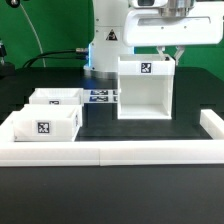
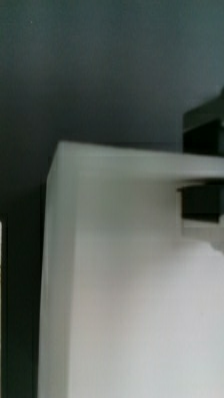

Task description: Assemble drawer

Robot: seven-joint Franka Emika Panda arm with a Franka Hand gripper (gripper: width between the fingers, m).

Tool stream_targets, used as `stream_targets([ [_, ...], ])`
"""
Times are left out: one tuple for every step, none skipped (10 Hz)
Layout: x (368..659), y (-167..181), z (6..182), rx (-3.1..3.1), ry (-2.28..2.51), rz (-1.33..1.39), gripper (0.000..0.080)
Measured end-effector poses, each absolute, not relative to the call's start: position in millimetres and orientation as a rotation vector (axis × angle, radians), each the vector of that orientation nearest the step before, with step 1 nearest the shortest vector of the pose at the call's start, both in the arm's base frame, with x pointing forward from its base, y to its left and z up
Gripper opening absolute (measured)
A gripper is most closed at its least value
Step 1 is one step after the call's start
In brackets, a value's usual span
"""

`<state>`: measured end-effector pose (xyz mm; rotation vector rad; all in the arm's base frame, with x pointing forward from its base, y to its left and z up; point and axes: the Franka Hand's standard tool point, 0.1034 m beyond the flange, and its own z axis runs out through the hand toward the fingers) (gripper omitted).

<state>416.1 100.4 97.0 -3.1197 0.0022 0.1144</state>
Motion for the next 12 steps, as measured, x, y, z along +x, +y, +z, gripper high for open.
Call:
stream_targets([
  [416, 100, 97.0, -3.120, 0.002, 0.114, 0.0036],
  [416, 100, 97.0, -3.120, 0.002, 0.114, 0.0036],
  [416, 100, 97.0, -3.120, 0.002, 0.114, 0.0036],
  [416, 100, 97.0, -3.120, 0.002, 0.114, 0.0036],
  [416, 100, 97.0, -3.120, 0.002, 0.114, 0.0036],
  [416, 100, 97.0, -3.120, 0.002, 0.114, 0.0036],
  [419, 99, 96.9, -3.116, -0.029, 0.112, 0.0036],
  [429, 96, 97.0, -3.106, -0.064, 0.100, 0.0037],
  [439, 95, 97.0, -3.103, -0.058, 0.089, 0.0037],
  [452, 96, 97.2, -3.099, -0.059, 0.078, 0.0037],
  [466, 98, 97.5, -3.094, -0.054, 0.072, 0.0037],
  [478, 98, 97.6, -3.091, -0.046, 0.056, 0.0037],
])
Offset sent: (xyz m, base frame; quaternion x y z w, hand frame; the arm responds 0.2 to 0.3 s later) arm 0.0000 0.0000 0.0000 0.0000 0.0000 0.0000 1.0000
